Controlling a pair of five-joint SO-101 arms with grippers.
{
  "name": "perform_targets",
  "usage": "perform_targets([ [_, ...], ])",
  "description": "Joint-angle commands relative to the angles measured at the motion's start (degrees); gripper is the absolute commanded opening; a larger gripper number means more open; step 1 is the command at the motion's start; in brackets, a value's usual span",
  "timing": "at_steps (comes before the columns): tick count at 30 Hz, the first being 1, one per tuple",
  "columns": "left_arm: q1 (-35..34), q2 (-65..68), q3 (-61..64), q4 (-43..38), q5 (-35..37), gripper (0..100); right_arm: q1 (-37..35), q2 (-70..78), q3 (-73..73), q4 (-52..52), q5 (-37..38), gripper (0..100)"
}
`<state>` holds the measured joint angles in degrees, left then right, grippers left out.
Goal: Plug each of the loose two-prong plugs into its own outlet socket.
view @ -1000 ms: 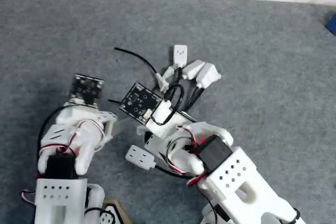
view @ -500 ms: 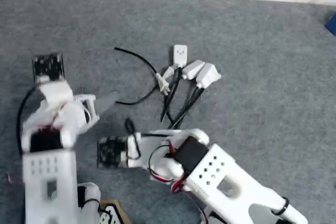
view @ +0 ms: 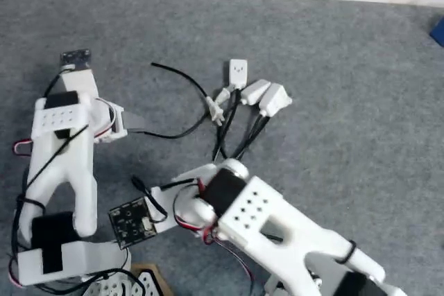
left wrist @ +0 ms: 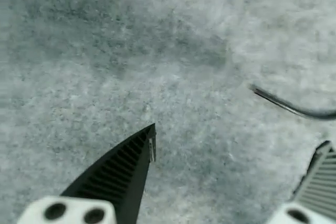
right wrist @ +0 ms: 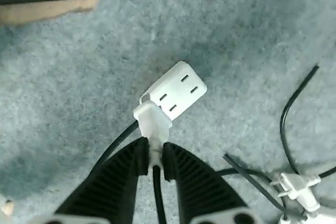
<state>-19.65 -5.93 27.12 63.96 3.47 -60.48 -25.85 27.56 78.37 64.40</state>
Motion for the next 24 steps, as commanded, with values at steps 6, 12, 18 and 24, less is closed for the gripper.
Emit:
perform_targets([
  [6,-6.0,0.7,-1.2,-3.3,3.2,44,3.4,8.7,-6.7,1.5,5.0,0.8],
  [12,-6.3,4.2,-0.3,-5.5,2.9,44,3.6,11.3,-9.8,1.3,4.7,0.8],
  [18,-6.2,4.6,-0.3,-5.5,2.8,44,3.5,11.6,-9.5,-0.4,4.8,0.8],
  [24,-6.2,4.7,-0.3,-5.5,2.8,44,3.9,11.7,-6.4,-4.7,4.8,0.8],
])
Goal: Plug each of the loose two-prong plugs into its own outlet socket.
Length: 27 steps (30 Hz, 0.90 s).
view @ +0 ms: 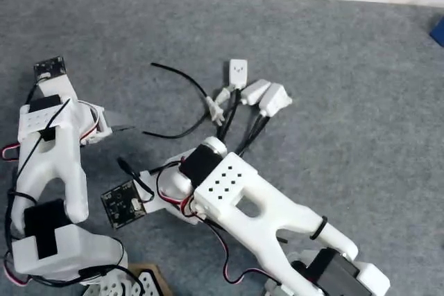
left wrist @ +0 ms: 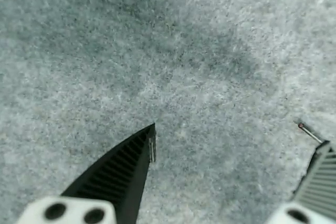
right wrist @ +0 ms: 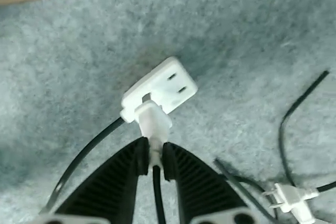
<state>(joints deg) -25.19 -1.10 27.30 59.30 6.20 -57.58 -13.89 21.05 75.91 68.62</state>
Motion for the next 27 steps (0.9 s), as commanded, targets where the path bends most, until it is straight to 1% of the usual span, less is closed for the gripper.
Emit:
perform_targets([
  [1,-0.7,-0.1,-0.5,-0.9,0.2,44,1.0,-0.2,0.7,-2.9,0.6,0.8],
  [4,-0.8,-0.1,-0.5,-0.9,0.3,44,1.2,-0.2,2.7,-3.6,0.8,0.8],
  [10,-3.8,0.2,-1.5,-0.9,2.5,44,2.5,-0.4,4.0,-3.5,0.9,0.8],
  [15,-4.0,0.2,-1.5,-0.9,2.5,44,2.8,-0.8,3.6,-0.8,0.9,0.8],
  [18,-4.3,0.2,-1.6,-0.9,4.2,44,2.8,-0.9,3.5,-0.4,1.0,0.8],
  [22,-4.6,0.2,-1.6,-0.9,4.3,44,2.7,-0.9,3.5,-0.2,1.1,0.8],
  [27,-4.4,0.2,-1.6,-0.9,4.2,44,2.4,-0.9,3.1,0.8,2.5,0.8],
])
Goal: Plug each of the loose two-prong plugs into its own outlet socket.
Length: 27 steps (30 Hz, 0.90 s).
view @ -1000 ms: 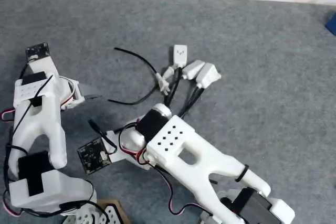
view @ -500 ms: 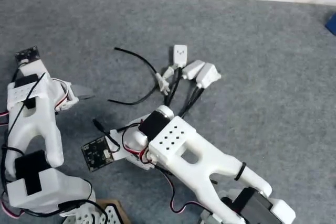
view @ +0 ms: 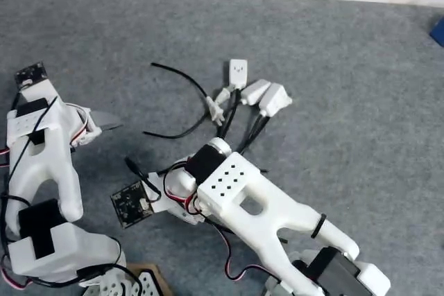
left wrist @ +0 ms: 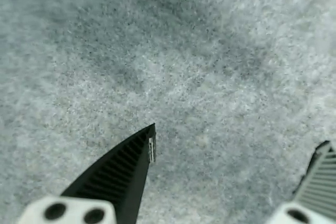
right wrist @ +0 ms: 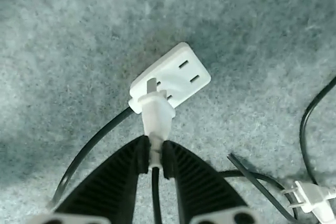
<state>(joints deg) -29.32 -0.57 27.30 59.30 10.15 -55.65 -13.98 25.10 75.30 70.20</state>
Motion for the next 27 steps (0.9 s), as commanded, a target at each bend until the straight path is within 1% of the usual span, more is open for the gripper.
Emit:
perform_targets([
  [1,-0.3,-0.3,-1.6,-0.9,0.2,44,0.5,-0.7,-2.1,2.3,1.0,0.8],
  [4,-0.3,-0.3,-1.6,-0.9,0.2,44,0.6,-0.4,-7.8,6.3,1.2,0.8],
  [8,-0.3,-0.3,-1.6,-0.9,0.2,44,0.6,-0.2,-13.8,11.2,3.3,0.8],
  [12,-0.3,-0.3,-1.6,-0.9,0.2,44,0.5,0.7,-14.4,11.0,3.8,0.7],
  [19,-0.3,-0.3,-1.6,-0.9,0.2,44,0.5,9.2,-14.7,11.0,8.2,0.7],
  [23,-0.3,-0.3,-1.6,-0.9,0.2,44,0.1,12.0,-14.8,8.0,8.4,0.7],
  [27,-0.3,-0.2,-1.6,-0.9,0.2,44,0.0,12.3,-14.9,7.3,8.4,0.7],
])
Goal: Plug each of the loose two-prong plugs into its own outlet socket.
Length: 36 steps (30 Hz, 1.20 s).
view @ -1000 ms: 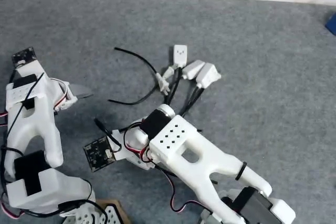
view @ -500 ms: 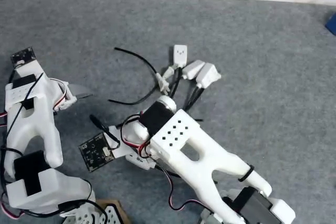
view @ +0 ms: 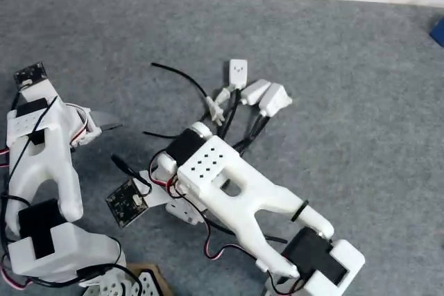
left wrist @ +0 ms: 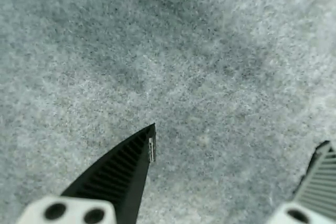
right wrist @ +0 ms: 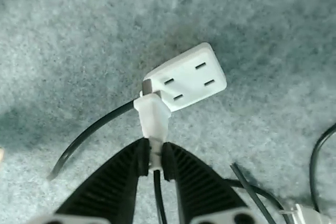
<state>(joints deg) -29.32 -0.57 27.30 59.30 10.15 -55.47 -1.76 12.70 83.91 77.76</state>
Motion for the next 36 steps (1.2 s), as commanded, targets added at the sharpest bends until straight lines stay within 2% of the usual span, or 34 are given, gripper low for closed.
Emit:
perform_targets([
  [1,-0.3,-0.2,-1.6,-0.9,0.2,44,-0.2,0.0,-2.9,-1.4,0.8,0.7],
  [9,-0.2,-0.2,-1.5,-0.9,0.1,44,0.0,0.2,-6.6,-0.9,0.4,0.7],
  [11,-0.1,-0.2,-1.5,-0.9,0.0,44,1.0,-0.3,-7.0,-0.8,-2.4,0.7],
  [13,1.3,-0.2,-1.5,-0.9,-1.7,44,2.9,-1.5,-8.7,-1.4,-9.5,0.7],
  [18,2.7,-1.0,-1.7,-0.4,-4.0,44,11.4,-8.3,-10.9,-1.5,-34.2,0.7],
  [22,4.6,-2.2,-1.5,0.6,-7.6,44,17.8,-13.7,-5.4,-4.5,-45.9,0.7],
  [26,5.7,-7.1,-0.7,4.2,-8.4,44,23.3,-17.8,7.6,-5.0,-43.3,0.7],
  [28,5.7,-9.3,1.7,3.3,-8.4,44,28.0,-18.2,16.2,-6.9,-39.2,0.7],
  [30,5.9,-10.6,4.1,1.1,-8.4,44,31.0,-18.6,25.3,-13.4,-33.9,0.7],
  [33,5.8,-11.4,5.2,0.2,-8.4,44,31.4,-18.5,36.6,-21.8,-26.8,0.7],
  [36,5.5,-11.3,5.3,0.4,-8.4,44,30.5,-18.6,41.5,-21.8,-23.0,1.1],
])
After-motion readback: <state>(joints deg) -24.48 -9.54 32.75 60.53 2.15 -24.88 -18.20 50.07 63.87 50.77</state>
